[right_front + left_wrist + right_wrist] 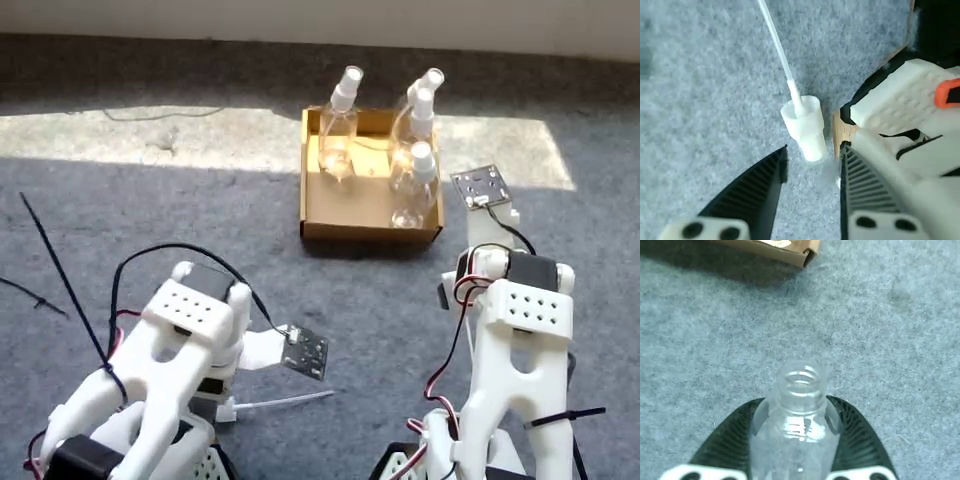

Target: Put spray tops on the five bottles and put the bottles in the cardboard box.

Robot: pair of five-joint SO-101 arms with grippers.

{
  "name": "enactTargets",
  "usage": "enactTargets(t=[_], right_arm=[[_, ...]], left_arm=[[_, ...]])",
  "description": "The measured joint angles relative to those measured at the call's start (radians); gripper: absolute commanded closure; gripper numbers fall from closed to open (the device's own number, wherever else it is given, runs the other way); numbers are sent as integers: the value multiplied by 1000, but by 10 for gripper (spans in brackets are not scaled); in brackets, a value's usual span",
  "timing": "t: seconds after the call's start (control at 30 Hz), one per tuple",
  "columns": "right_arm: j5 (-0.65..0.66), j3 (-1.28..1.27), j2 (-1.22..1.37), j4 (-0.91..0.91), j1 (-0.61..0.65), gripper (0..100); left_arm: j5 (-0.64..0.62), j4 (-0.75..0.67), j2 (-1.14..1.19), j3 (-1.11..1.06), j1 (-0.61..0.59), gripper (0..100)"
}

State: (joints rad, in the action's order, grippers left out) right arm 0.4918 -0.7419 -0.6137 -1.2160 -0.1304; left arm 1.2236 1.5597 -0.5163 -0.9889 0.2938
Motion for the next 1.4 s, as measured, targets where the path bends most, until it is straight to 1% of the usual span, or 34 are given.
enactTargets(t=[0.17, 0.27, 0.4, 0.5, 0.57, 0.63, 0.77, 0.83, 0.93, 1.07, 1.2, 1.4], right_arm=[[0, 0, 0, 0, 2, 995], [0, 0, 0, 0, 2, 995], [0, 0, 0, -5, 2, 995], [0, 0, 0, -5, 2, 995], [0, 0, 0, -5, 2, 995], [0, 0, 0, -5, 2, 995], [0, 0, 0, -5, 2, 995], [0, 0, 0, -5, 2, 995], [0, 0, 0, -5, 2, 995], [0, 0, 0, -5, 2, 995], [0, 0, 0, -5, 2, 995], [0, 0, 0, -5, 2, 995]], left_arm=[[-92, -109, 31, -78, 130, 827], [-164, -195, 44, -127, 180, 828], [-226, -325, 63, -176, 172, 833], [-226, -348, 68, -178, 120, 886], [-181, -348, 68, -170, 74, 926], [-100, -344, 68, -126, 18, 937], [77, -236, 68, 52, -95, 937], [117, -186, 68, 140, -123, 937], [150, -161, 68, 201, -147, 937], [155, -158, 68, 210, -147, 937], [157, -247, 69, 210, -169, 937], [157, -388, 69, 210, -166, 937]])
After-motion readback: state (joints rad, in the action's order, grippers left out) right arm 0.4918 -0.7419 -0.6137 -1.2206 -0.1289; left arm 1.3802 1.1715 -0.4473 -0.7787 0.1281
